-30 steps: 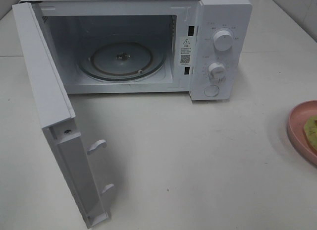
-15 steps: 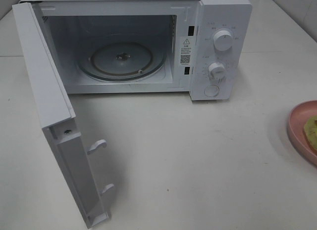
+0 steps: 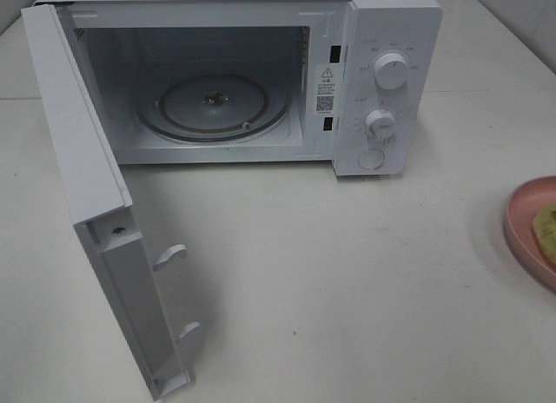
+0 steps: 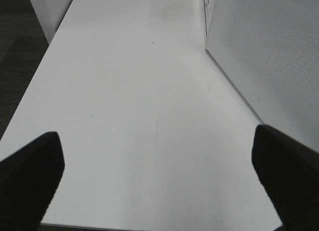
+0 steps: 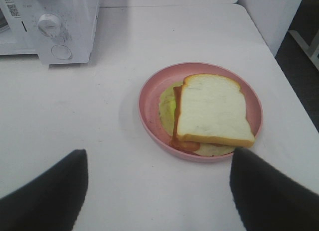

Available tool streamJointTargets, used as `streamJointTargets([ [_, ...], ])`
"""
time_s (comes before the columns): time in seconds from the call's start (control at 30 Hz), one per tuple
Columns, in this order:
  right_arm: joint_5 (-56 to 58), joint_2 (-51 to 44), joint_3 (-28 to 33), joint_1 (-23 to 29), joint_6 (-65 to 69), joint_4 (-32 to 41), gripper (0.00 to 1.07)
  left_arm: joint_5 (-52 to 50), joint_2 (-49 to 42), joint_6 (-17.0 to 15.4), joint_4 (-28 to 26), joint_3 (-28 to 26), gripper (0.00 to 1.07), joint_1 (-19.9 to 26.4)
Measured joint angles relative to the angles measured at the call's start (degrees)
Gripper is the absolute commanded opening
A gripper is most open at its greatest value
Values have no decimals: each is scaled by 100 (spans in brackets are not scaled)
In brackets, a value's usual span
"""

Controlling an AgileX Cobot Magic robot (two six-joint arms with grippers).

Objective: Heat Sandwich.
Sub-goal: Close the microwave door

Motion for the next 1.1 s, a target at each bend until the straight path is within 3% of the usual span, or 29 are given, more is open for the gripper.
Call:
streamJointTargets([
  [0.3,0,0,0,0,0,0,75,-298,372,0,23,-138,94,0],
  [0.43,0,0,0,0,0,0,75,-613,837,0,23,-138,74,0],
  [0.47,0,0,0,0,0,0,75,-613,837,0,23,-138,74,0],
  [0.5,0,0,0,0,0,6,75,-728,1054,0,23,-138,63,0],
  [0.57,0,0,0,0,0,6,75,-831,1283,0,23,-138,51,0],
  [0.6,0,0,0,0,0,6,75,-831,1283,0,23,-138,51,0],
  [0.67,0,0,0,0,0,6,75,-985,1610,0,23,-138,34,0],
  [0.73,0,0,0,0,0,6,75,-1117,1828,0,29,-138,23,0],
  [0.77,0,0,0,0,0,6,75,-1117,1828,0,29,-138,23,0],
  [0.83,0,0,0,0,0,6,75,-1312,2194,0,52,-138,2,0],
  [1.1,0,0,0,0,0,6,75,-2722,2848,0,52,327,0,0],
])
